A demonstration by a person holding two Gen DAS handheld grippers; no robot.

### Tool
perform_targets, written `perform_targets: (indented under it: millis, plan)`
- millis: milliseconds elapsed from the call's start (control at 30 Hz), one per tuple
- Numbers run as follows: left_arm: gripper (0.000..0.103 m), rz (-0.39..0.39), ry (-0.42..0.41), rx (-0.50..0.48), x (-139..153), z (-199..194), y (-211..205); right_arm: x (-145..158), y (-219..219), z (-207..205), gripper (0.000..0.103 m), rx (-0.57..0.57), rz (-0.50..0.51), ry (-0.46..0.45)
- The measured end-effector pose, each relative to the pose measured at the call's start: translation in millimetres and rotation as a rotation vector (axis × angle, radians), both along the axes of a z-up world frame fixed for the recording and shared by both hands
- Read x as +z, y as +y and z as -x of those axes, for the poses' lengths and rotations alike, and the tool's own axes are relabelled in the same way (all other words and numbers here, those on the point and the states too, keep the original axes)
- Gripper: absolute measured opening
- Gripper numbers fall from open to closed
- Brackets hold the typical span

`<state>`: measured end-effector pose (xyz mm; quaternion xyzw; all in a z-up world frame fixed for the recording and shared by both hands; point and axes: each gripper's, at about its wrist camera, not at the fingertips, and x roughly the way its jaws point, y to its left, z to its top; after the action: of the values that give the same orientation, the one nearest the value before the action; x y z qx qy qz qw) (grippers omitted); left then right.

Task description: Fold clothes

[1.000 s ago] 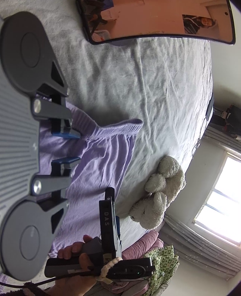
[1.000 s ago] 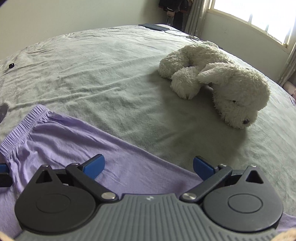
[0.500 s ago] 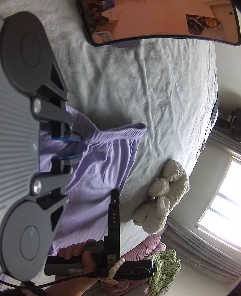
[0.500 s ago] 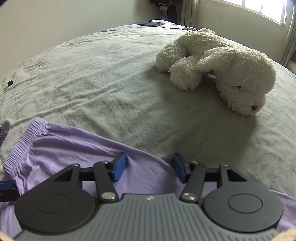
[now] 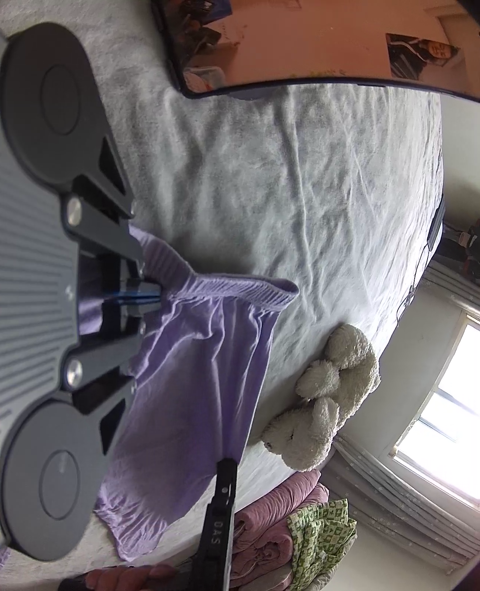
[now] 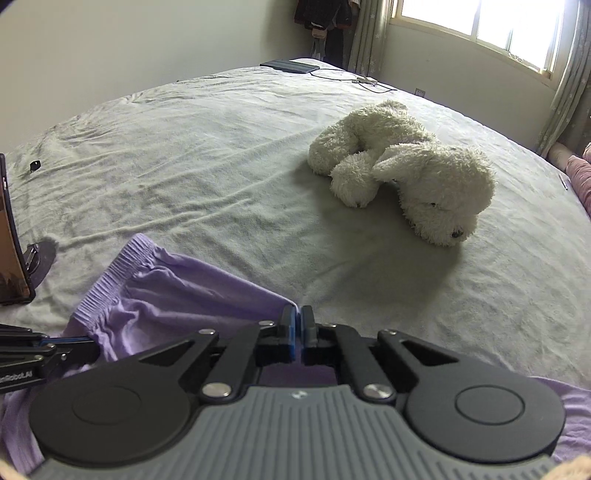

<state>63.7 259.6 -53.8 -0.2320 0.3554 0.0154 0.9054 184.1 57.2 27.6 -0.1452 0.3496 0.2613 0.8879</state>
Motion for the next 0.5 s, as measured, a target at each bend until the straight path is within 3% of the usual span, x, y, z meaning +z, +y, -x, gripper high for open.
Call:
perform_targets:
  millis: [500]
  plan:
    - [0.003,0.024,0.008,0.020,-2.0,-3.8,1.5,55.8,11.9,114.4,0.003,0.052,0.048,-0.013]
